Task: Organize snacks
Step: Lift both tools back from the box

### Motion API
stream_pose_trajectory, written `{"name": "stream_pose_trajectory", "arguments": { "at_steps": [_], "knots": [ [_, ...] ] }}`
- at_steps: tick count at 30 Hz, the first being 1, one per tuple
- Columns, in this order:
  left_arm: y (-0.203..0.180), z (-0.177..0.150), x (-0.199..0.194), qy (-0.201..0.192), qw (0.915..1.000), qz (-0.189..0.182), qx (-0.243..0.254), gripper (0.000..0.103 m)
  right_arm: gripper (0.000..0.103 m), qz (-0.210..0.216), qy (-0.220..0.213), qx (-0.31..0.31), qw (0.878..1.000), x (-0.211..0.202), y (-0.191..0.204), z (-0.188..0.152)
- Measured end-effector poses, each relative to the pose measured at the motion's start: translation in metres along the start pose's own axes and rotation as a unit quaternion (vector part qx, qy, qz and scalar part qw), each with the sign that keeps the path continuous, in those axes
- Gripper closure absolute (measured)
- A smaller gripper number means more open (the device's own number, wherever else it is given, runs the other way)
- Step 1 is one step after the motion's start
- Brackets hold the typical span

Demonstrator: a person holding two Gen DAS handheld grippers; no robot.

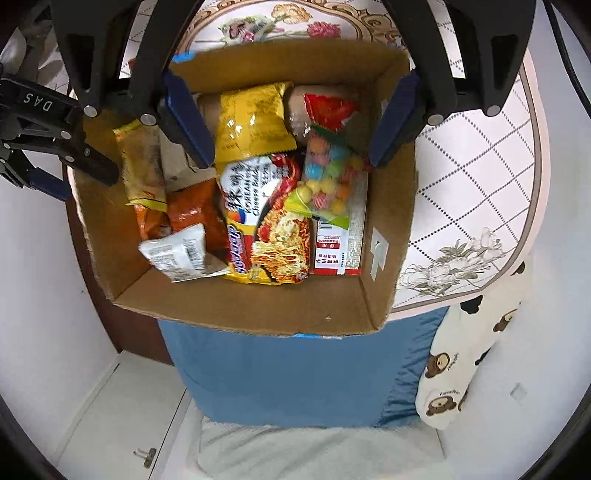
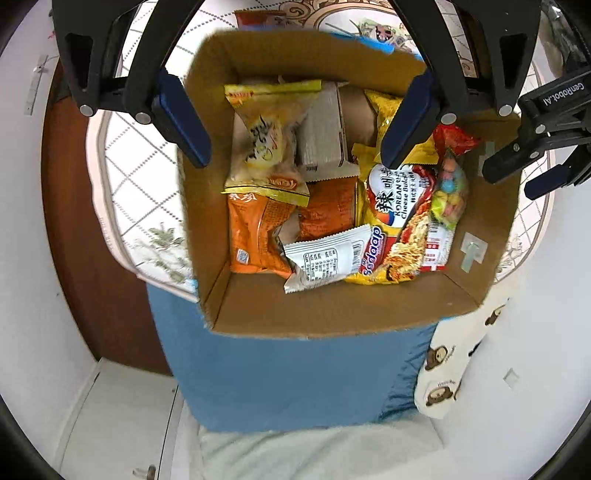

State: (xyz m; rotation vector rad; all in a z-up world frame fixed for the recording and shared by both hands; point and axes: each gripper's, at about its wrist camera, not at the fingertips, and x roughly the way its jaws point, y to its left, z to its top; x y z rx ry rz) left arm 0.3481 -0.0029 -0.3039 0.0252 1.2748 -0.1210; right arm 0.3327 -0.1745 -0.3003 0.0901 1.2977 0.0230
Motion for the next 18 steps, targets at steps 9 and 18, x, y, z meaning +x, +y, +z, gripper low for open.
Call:
{"name": "stream_pose_trajectory", "arguments": {
  "at_steps": [9, 18],
  "knots": [
    [-0.006, -0.038, -0.061, -0.063, 0.998, 0.003, 0.012, 0.017, 0.008, 0.005, -0.043, 0.003, 0.999, -0.056, -0.004, -0.039],
    [-0.011, -0.08, -0.113, -0.115, 0.9932, 0.006, 0.017, 0.017, 0.008, -0.006, -0.109, 0.001, 0.994, -0.121, 0.001, -0.082]
  ]
}}
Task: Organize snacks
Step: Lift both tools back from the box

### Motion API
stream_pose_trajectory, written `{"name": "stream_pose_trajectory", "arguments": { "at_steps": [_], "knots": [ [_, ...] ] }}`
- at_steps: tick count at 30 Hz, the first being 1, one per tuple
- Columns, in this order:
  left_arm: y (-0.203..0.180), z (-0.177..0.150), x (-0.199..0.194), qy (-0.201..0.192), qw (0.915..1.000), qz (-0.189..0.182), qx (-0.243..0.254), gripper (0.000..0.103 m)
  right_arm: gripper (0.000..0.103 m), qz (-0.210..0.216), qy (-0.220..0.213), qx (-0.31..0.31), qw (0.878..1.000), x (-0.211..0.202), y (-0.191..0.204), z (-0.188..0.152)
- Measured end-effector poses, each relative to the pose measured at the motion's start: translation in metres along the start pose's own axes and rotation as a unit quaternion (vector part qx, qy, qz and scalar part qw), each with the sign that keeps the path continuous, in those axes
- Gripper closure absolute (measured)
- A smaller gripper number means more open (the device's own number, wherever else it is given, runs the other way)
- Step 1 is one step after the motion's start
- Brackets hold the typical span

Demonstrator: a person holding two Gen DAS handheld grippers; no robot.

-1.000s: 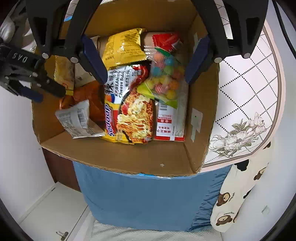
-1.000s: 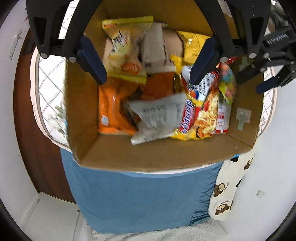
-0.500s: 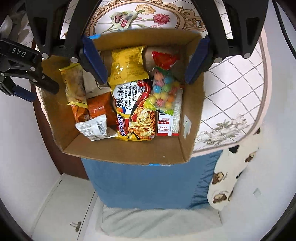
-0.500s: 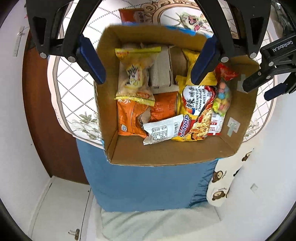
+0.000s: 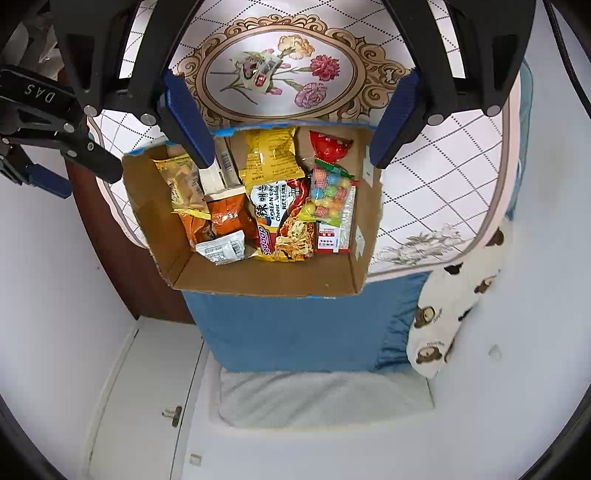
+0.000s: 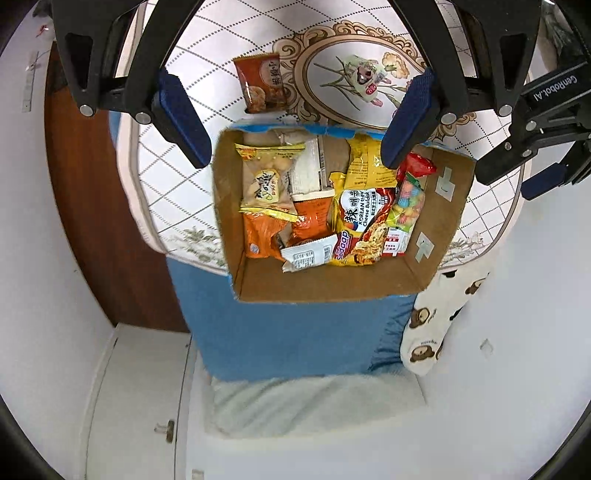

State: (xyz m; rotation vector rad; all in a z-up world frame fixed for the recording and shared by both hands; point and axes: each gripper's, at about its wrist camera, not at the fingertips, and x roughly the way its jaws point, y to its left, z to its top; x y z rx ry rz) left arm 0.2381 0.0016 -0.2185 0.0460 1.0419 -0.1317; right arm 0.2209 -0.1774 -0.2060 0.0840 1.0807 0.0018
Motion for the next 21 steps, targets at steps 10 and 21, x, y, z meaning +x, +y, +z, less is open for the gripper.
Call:
{"name": "stream_pose_trajectory", "arguments": {
  "at_steps": [10, 21],
  "knots": [
    [0.0, -0.029, -0.042, -0.039, 0.9991, 0.014, -0.002, 0.017, 0.006, 0.009, -0.038, 0.001, 0.999, -0.049, 0.008, -0.033],
    [0.022, -0.068, -0.003, 0.013, 0.9985, 0.041, -0.034, 0.017, 0.006, 0.019, 0.051, 0.063, 0.997, 0.018, -0.037, -0.08]
  ]
}}
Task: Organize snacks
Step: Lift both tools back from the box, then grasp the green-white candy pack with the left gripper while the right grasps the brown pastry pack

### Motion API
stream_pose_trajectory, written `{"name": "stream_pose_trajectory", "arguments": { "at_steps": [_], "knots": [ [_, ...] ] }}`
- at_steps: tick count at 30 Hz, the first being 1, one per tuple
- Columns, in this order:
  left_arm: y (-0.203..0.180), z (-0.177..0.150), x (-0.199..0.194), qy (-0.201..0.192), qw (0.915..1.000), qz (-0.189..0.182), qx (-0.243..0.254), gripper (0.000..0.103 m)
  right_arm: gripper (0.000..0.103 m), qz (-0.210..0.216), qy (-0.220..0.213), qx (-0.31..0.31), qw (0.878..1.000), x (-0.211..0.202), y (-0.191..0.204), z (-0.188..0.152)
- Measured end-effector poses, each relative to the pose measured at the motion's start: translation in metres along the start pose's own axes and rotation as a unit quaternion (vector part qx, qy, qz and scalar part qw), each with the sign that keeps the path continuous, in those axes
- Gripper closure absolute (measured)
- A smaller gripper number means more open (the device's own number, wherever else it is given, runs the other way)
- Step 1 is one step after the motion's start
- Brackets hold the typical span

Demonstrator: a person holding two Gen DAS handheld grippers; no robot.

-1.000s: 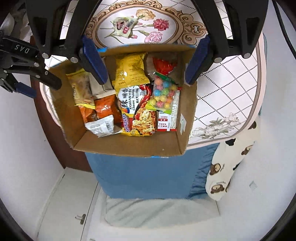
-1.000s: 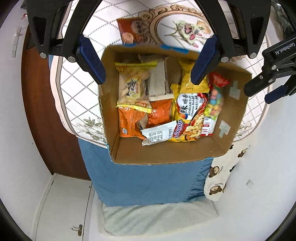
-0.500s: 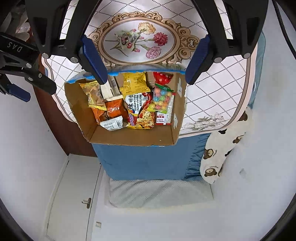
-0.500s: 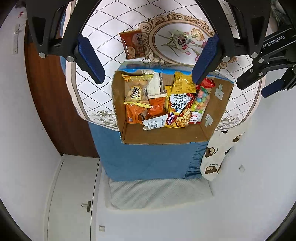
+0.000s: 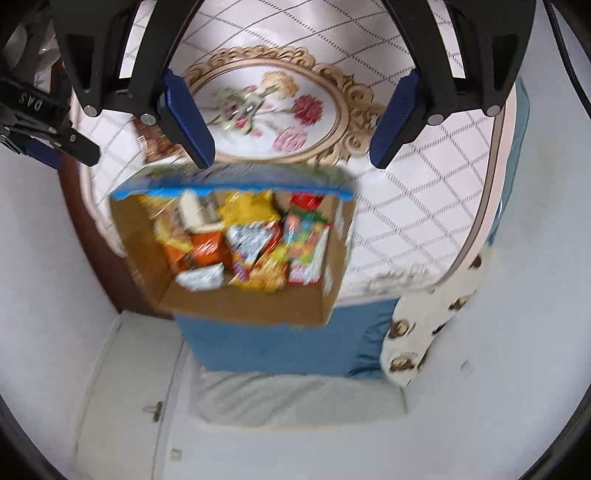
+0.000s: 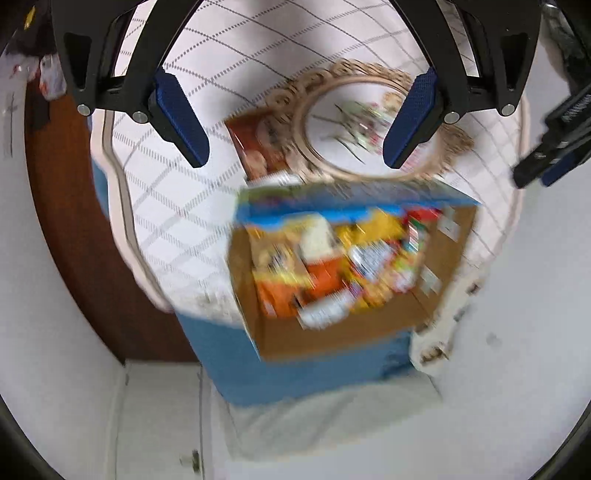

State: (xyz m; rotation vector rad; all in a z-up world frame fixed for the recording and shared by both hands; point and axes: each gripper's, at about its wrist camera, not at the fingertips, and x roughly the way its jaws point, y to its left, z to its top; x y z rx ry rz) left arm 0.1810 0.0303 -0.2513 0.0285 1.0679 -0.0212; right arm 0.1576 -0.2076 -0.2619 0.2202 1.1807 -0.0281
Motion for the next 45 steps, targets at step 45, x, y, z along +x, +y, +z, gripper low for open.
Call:
{"name": "stream_pose_trajectory", "arguments": {
  "at_steps": [45],
  "knots": [
    [-0.05, -0.144, 0.156, 0.26, 0.9608, -0.064, 0.074, 0.039, 0.044, 0.01, 0.192, -0.04, 0.981, 0.144, -0.011, -0.149]
  ]
}}
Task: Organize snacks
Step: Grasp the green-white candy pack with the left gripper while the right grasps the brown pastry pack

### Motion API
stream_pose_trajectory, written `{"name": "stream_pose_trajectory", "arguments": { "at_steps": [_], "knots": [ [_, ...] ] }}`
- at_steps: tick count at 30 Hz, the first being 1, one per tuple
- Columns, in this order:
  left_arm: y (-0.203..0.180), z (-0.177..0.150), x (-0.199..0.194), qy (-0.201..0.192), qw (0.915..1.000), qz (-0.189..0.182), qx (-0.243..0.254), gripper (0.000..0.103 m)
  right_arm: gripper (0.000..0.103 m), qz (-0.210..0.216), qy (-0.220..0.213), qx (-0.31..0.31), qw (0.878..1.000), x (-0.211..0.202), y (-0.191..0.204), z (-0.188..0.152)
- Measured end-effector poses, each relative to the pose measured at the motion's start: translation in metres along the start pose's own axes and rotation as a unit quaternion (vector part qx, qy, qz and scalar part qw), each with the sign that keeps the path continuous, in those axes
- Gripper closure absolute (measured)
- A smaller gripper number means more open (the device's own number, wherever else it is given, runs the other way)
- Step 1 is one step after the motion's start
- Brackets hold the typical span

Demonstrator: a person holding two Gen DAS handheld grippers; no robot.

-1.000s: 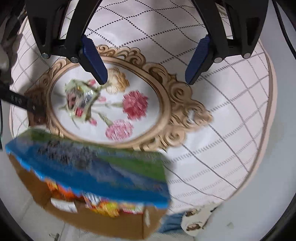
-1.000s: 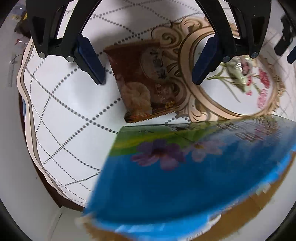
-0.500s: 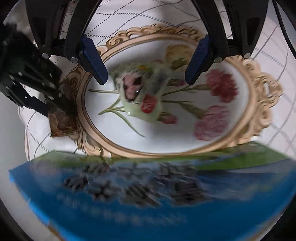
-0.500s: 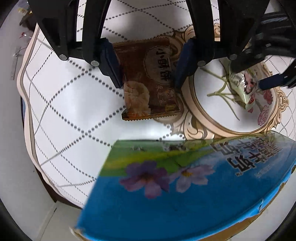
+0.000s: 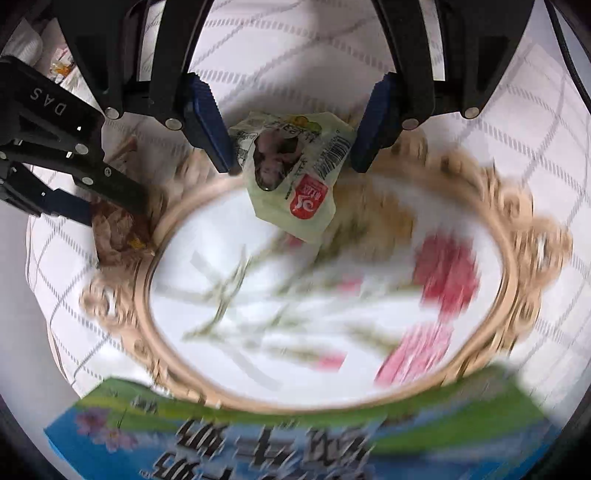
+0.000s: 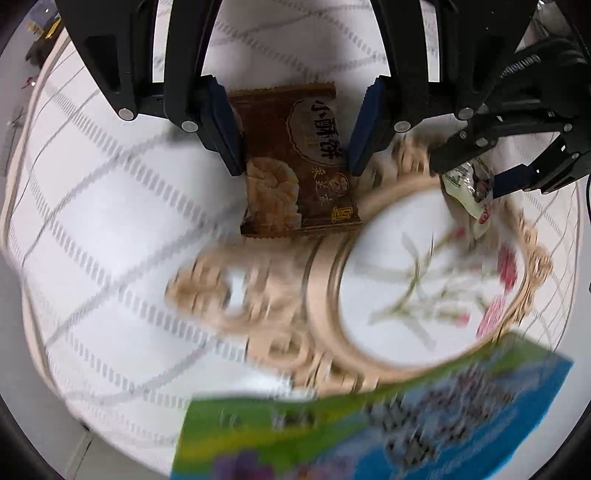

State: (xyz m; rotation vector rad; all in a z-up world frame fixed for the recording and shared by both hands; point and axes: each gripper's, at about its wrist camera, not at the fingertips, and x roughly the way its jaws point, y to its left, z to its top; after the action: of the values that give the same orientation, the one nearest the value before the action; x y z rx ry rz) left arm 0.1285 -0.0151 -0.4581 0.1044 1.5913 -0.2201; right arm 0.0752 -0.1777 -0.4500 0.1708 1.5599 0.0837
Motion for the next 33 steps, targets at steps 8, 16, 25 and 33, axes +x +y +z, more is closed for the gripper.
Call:
{"name": "stream_pose_trajectory", "arguments": {
  "at_steps": [8, 16, 25, 33],
  "knots": [
    [0.017, -0.022, 0.009, 0.01, 0.9994, -0.012, -0.032, 0.039, 0.039, -0.013, 0.021, 0.006, 1.0, 0.018, 0.01, -0.029],
    [0.005, -0.017, 0.021, 0.004, 0.9997, -0.003, -0.023, 0.039, 0.039, -0.026, 0.019, 0.007, 0.999, 0.035, 0.027, -0.014],
    [0.0, -0.014, -0.01, -0.005, 0.9996, -0.021, -0.018, 0.039, 0.045, 0.009, -0.007, 0.034, 0.999, 0.01, 0.012, -0.004],
    [-0.007, 0.004, -0.045, -0.026, 0.9985, -0.049, -0.005, 0.056, 0.045, 0.047, -0.042, 0.046, 0.997, -0.034, 0.014, 0.003]
  ]
}}
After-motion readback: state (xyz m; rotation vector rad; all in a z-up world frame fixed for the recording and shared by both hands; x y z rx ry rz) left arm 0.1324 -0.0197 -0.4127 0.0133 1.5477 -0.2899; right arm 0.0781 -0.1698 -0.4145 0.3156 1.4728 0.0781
